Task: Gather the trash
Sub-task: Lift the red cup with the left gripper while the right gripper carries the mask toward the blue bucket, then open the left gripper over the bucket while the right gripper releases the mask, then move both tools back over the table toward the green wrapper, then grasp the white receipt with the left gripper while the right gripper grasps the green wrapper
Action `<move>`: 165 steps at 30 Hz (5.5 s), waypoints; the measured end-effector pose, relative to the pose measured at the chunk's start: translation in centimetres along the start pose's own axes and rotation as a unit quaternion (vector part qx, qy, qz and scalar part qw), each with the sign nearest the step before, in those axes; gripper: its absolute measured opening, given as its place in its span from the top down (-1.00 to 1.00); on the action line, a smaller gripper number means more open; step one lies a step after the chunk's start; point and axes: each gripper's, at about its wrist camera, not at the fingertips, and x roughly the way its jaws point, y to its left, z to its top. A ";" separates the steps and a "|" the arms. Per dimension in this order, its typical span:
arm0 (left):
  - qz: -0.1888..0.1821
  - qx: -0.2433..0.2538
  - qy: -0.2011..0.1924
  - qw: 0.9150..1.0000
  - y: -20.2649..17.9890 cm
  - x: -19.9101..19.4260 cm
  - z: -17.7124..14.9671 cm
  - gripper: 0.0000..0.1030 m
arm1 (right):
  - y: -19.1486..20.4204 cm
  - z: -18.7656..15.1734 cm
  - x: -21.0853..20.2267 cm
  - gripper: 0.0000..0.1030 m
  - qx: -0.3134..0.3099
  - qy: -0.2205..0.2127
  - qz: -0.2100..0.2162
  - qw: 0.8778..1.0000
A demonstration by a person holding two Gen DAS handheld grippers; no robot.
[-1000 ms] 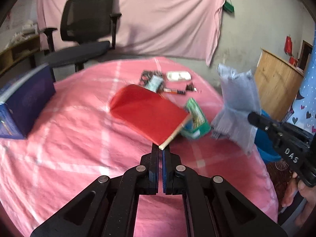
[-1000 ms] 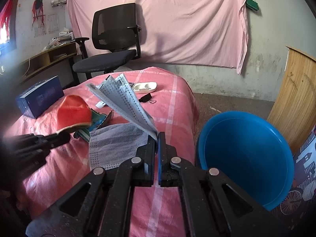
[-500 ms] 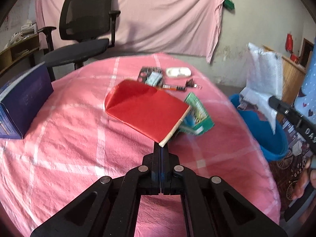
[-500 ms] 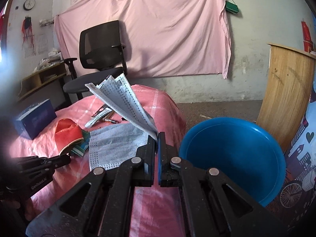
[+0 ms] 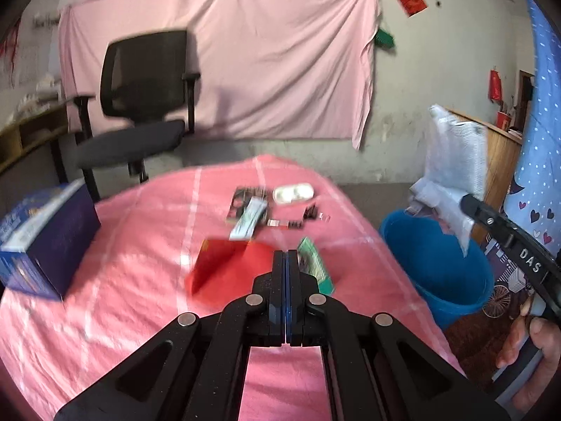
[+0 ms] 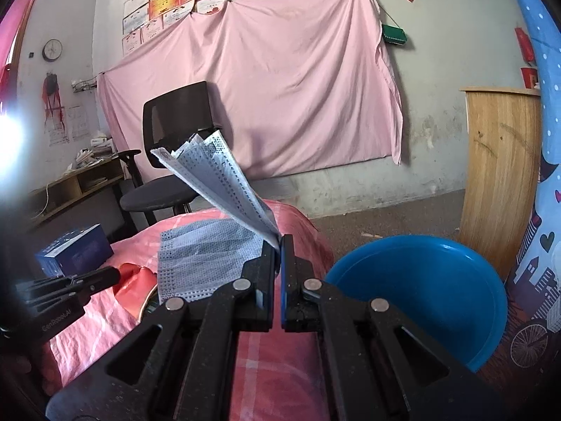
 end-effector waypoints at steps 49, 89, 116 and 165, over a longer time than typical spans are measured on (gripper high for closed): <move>-0.011 0.003 -0.082 0.997 1.1 -2.3 2.1 0.87 | 1.6 0.6 -0.6 0.69 -0.029 -0.051 0.006 0.998; -0.134 0.013 0.141 0.981 -17.2 12.4 4.3 0.60 | -15.3 -2.2 -0.1 0.23 0.145 0.067 -0.189 0.969; 0.023 -0.090 -0.148 0.985 -1.6 -2.3 3.7 -0.97 | -3.0 0.9 -4.7 -1.00 -0.001 -0.150 -0.073 0.986; 0.074 -0.037 0.032 0.996 10.0 6.0 1.6 -0.95 | 7.7 -3.0 13.2 0.16 -0.106 0.229 0.065 0.966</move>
